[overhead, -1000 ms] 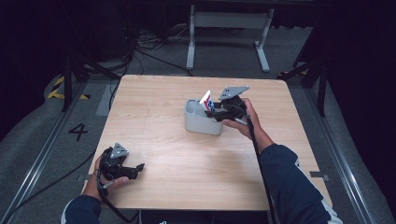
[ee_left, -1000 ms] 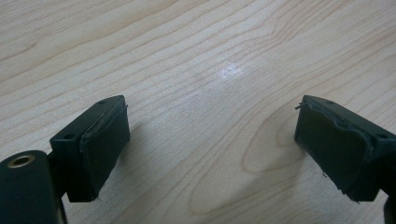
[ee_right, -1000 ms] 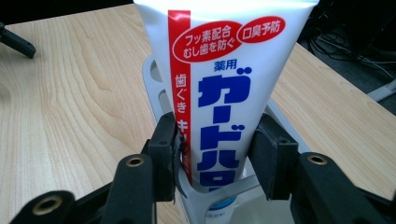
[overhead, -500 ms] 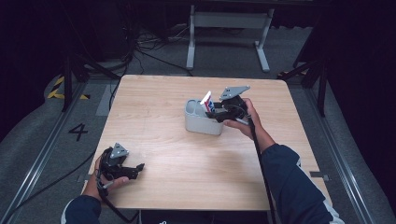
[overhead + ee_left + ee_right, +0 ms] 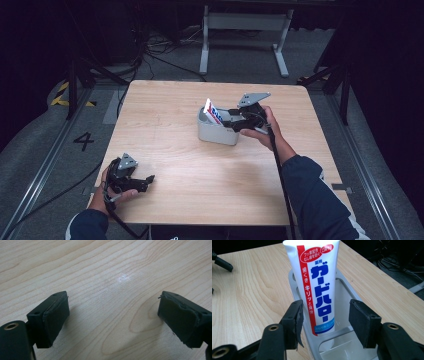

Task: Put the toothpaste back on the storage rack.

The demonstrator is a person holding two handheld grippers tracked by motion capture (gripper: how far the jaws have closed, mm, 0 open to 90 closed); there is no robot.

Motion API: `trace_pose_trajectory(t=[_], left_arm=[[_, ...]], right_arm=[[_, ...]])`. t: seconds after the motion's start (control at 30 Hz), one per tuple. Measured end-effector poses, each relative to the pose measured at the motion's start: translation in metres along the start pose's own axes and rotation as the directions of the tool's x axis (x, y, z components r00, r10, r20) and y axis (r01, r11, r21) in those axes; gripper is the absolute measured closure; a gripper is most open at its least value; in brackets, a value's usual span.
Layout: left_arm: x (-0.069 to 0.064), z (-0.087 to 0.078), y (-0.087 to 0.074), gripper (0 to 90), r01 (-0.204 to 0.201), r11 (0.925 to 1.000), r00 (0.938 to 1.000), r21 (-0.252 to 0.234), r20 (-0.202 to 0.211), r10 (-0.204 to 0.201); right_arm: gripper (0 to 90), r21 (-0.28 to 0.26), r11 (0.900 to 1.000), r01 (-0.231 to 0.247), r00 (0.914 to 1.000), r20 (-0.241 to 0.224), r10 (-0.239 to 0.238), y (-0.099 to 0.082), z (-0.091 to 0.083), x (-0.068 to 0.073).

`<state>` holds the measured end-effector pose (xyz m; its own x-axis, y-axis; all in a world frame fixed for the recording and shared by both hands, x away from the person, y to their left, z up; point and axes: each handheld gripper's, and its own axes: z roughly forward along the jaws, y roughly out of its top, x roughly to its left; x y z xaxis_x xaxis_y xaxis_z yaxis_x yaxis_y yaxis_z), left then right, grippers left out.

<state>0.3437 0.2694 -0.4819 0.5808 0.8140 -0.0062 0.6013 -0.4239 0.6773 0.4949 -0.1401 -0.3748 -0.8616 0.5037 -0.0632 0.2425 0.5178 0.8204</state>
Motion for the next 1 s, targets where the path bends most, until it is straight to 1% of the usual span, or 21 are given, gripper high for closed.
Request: trace_pose_trajectory(t=[0.3,0.6,0.87,1.0], left_arm=[[0.0,0.0,0.0,10.9,0.0,1.0,1.0,0.0,0.0,0.0],[0.0,0.0,0.0,10.8,0.0,1.0,1.0,0.0,0.0,0.0],[0.0,0.0,0.0,10.9,-0.001,1.0,1.0,0.0,0.0,0.001],[0.0,0.0,0.0,10.8,-0.001,1.0,1.0,0.0,0.0,0.001]], right_arm=[[43.6,-0.012,0.9999,0.008,0.9998,0.016,-0.007,0.002,-0.006,0.004],[39.8,-0.014,0.9998,0.013,0.9995,0.029,-0.013,0.002,-0.013,0.008],[36.9,0.0,0.9995,0.031,0.9971,0.07,-0.031,0.002,-0.022,0.012],[36.6,-0.002,0.9994,0.034,0.9964,0.078,-0.034,0.001,-0.027,0.014]])
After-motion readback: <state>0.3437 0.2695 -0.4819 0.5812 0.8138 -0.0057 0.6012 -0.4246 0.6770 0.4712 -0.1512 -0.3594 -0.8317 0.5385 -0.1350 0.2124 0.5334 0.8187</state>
